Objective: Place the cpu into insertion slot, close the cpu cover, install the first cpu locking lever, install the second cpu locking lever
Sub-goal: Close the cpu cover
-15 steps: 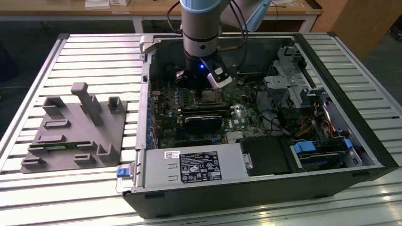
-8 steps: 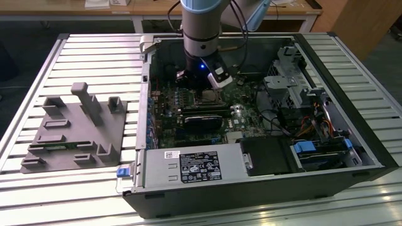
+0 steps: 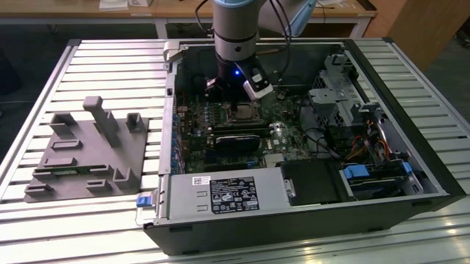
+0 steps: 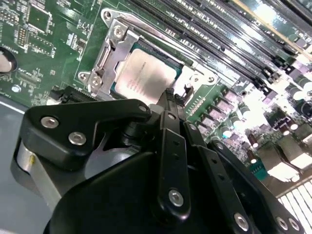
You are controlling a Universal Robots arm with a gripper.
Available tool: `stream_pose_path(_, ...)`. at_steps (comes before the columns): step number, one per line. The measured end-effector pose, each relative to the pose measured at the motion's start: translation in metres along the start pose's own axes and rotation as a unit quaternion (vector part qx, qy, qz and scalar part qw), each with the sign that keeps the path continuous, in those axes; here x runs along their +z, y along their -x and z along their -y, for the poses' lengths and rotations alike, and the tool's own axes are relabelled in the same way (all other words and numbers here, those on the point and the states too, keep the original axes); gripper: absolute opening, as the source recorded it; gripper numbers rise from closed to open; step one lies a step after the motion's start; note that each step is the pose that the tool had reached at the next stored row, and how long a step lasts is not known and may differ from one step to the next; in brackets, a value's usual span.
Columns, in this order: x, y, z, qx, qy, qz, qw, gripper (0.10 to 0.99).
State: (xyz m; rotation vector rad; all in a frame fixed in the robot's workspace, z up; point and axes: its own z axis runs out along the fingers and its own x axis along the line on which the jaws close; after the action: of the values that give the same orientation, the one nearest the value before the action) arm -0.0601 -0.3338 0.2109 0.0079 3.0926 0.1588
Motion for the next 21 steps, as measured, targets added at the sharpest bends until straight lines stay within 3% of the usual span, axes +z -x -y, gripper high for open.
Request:
stream_pose_path(5,0.0000,0.0017,0.0000,0.000,0.0000,-0.0001,1.0000,0.106)
stream_pose_path(12,0.0010,0.0239,-0.0001,0.000,0.0000,-0.0017,1.0000,0.106)
stream_pose_path(15,0.0010,0.0263,0.0000,0.000,0.0000,-0.0021,1.0000,0.106)
stream_pose_path(21,-0.0116,0.0268,-0.0014,0.000,-0.0001,-0.0021,1.0000,0.106)
